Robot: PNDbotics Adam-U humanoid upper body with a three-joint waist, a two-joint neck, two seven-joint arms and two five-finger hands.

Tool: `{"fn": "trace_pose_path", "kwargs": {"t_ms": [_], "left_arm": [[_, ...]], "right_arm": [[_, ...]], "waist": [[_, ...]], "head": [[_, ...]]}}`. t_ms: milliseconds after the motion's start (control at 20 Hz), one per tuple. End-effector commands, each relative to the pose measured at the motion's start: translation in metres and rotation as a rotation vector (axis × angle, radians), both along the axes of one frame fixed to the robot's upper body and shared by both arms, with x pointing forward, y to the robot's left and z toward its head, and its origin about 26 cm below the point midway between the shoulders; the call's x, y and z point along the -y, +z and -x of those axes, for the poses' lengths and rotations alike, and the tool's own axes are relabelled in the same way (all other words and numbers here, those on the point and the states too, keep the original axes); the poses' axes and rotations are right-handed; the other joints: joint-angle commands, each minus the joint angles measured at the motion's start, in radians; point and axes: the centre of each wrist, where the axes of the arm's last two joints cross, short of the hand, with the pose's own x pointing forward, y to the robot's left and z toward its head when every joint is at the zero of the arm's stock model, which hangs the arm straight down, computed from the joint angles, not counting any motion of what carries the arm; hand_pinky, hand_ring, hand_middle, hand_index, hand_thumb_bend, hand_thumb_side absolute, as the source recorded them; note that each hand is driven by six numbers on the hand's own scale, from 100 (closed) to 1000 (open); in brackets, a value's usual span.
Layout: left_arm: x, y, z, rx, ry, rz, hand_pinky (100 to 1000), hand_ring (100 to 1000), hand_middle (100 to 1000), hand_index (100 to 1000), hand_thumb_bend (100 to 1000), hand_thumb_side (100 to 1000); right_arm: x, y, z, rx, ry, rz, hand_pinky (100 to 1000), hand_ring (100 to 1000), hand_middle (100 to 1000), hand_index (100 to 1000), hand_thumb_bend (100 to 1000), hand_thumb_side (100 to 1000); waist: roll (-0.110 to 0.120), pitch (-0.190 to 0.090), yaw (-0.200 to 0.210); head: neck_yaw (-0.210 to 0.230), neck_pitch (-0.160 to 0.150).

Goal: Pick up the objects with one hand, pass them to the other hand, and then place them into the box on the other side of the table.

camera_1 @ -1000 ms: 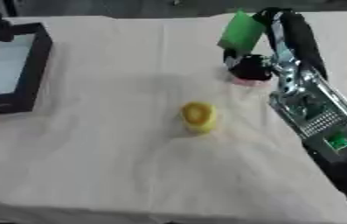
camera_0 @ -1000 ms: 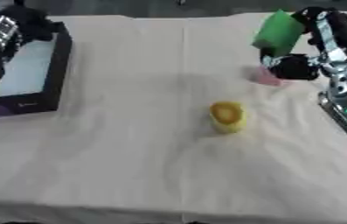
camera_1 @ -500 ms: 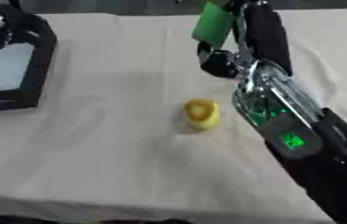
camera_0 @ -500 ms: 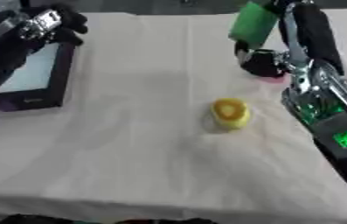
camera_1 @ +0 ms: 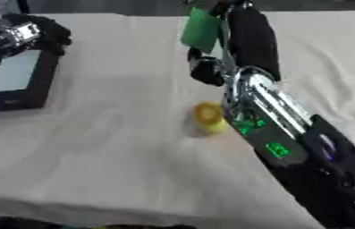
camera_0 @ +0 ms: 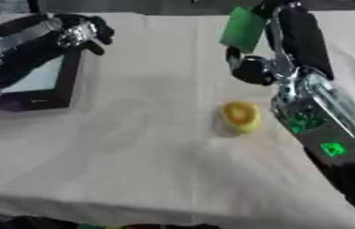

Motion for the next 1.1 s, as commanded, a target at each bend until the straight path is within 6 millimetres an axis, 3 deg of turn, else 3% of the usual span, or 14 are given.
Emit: {"fn": "trace_pose_path", "kwargs": {"t_ms": [50, 700, 900, 1100], "left_arm": [[0.005, 0.008, 0.002, 0.026, 0.007, -0.038, 984, 806, 784, 860, 100, 927], [0.032, 0.01, 0.003, 0.06, -0.026, -0.108, 992, 841, 807, 883, 103, 839], [0.039, 0.007, 0.004, 0.052, -0.051, -0.14, 996, 849, 809, 888, 128, 728], [0.045, 0.006, 0.005, 0.052, -0.07, -0.155, 1000, 852, 807, 896, 155, 692]], "right_arm": [[-0.006, 0.009, 0.006, 0.038, 0.026, 0.01, 743, 788, 619, 504, 288, 100], [-0.019, 0.012, 0.02, 0.083, 0.107, 0.051, 741, 780, 616, 502, 283, 100], [-0.021, 0.013, 0.023, 0.088, 0.131, 0.057, 740, 779, 615, 501, 283, 100], [-0.025, 0.014, 0.026, 0.096, 0.153, 0.064, 741, 779, 614, 501, 283, 100]], "waist": [[0.012, -0.039, 0.003], [0.011, -0.035, 0.01], [0.011, -0.033, 0.01], [0.011, -0.032, 0.01]], "head": [[0.003, 0.004], [0.01, -0.003], [0.007, 0.002], [0.003, 0.004]]}}
